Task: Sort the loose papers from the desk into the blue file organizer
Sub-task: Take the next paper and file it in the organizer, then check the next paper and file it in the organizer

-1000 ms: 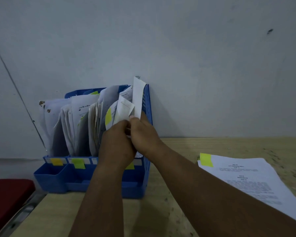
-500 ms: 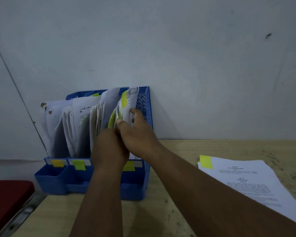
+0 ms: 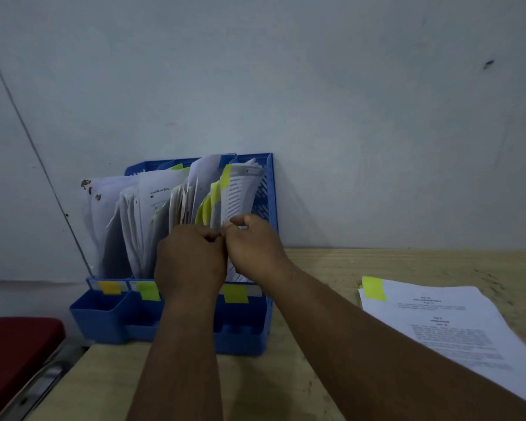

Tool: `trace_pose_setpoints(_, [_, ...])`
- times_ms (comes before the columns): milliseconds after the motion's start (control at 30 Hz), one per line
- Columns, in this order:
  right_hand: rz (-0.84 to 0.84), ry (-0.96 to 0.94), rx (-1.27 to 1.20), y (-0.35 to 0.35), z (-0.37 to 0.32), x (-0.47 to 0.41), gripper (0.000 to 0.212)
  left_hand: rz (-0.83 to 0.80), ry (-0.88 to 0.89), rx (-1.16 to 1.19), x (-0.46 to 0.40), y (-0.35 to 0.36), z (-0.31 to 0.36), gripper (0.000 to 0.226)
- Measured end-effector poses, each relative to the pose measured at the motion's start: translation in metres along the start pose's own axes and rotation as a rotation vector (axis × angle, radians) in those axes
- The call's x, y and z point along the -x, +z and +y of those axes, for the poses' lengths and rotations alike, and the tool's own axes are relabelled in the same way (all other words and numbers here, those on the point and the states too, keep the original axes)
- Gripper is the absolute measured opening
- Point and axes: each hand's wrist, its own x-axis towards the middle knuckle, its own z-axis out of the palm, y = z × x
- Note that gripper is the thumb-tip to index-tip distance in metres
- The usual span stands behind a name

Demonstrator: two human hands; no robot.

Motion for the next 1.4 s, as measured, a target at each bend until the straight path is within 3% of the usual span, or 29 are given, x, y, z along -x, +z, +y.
trace_pose_setpoints(133, [-0.037,0.007,0.007,-0.001,0.010,0.002,0.039,-0.084,-0.112,-0.116,-0.003,0.004,-0.010,0.024])
trace_pose_setpoints(300, [-0.035,0.008,0.052,0.005,0.014,0.002,0.039,-0.168,-0.154,-0.269,-0.009,0.010,-0.018,0.009])
trace_pose_setpoints(400, [-0.038,0.012,0.059,0.006,0.014,0.002,0.040,-0.189,-0.153,-0.274,-0.011,0.011,-0.019,0.012])
trace_pose_setpoints(633, [-0.034,-0.039,-0.001,0.003,0.010,0.000,0.043,-0.035,-0.100,-0.090,-0.004,0.004,-0.006,0.029])
trace_pose_setpoints(933, [-0.015,-0.060,-0.019,-0.003,0.013,0.003,0.045,0.092,-0.068,-0.041,0.002,-0.003,0.005,0.028])
trace_pose_setpoints(1133, [0.063,-0.108,0.026,-0.037,0.005,0.029,0.042,0.147,0.080,0.013,0.010,0.000,0.026,0.032])
trace_pose_setpoints(1267, [0.155,-0.112,0.121,-0.083,0.018,0.064,0.034,0.023,0.203,0.042,0.036,0.016,0.046,0.028])
trace_pose_setpoints(1400, [0.209,-0.002,0.263,-0.133,0.048,0.104,0.030,-0.276,0.233,0.044,0.086,0.046,0.057,0.016])
